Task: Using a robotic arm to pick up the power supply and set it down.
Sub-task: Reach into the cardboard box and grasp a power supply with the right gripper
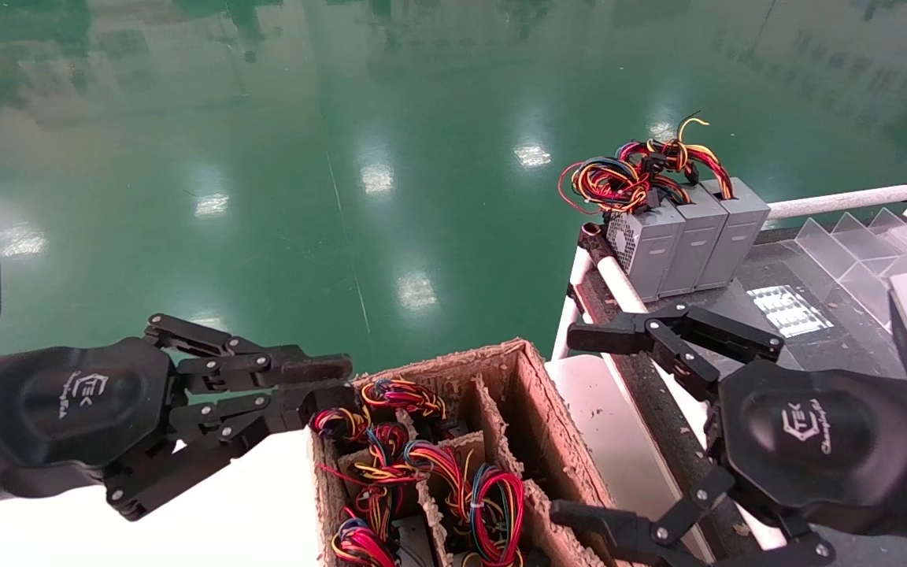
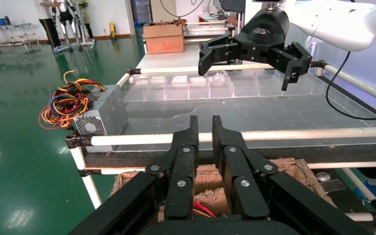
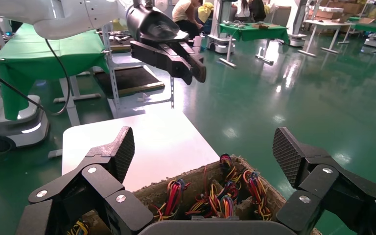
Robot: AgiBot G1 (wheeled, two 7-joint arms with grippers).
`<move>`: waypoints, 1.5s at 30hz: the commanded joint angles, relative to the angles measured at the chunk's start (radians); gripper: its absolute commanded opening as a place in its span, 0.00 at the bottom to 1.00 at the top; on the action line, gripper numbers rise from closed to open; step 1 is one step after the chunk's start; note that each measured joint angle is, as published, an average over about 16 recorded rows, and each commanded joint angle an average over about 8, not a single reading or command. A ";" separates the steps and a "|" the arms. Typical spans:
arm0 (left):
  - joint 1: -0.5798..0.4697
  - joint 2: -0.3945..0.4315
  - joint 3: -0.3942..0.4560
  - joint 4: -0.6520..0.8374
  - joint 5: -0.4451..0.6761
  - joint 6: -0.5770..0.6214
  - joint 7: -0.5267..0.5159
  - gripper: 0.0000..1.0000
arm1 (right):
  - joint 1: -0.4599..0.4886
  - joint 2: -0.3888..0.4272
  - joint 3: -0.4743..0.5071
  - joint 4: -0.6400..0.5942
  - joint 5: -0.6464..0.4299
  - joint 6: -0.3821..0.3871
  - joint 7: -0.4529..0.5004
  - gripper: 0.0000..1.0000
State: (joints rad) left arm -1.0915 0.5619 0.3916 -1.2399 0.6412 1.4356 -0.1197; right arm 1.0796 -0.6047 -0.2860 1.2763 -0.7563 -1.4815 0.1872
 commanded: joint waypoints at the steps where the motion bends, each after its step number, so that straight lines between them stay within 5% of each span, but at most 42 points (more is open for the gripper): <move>1: 0.000 0.000 0.000 0.000 0.000 0.000 0.000 1.00 | 0.000 0.003 0.001 0.000 -0.005 0.004 -0.004 1.00; 9: 0.000 0.000 0.000 0.000 0.000 0.000 0.000 1.00 | 0.011 -0.001 -0.052 -0.002 -0.080 0.008 0.058 1.00; 18: 0.000 0.000 0.000 0.000 0.000 0.000 0.000 1.00 | -0.004 -0.098 -0.162 0.027 -0.159 -0.025 0.124 1.00; 20: 0.000 0.000 0.000 0.000 0.000 0.000 0.000 1.00 | -0.011 -0.120 -0.183 0.030 -0.172 -0.034 0.129 0.84; 26: 0.000 0.000 0.000 0.000 0.000 0.000 0.000 1.00 | -0.040 -0.174 -0.241 0.040 -0.216 -0.050 0.115 0.09; 27: 0.000 0.000 0.000 0.000 0.000 0.000 0.000 1.00 | -0.046 -0.182 -0.249 0.042 -0.224 -0.050 0.109 0.03; 45: 0.000 0.000 0.000 0.000 0.000 0.000 0.000 1.00 | -0.091 -0.247 -0.318 0.068 -0.320 -0.015 -0.017 0.00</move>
State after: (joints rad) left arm -1.0916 0.5619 0.3917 -1.2399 0.6412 1.4356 -0.1197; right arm 0.9888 -0.8504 -0.6035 1.3427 -1.0719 -1.4988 0.1782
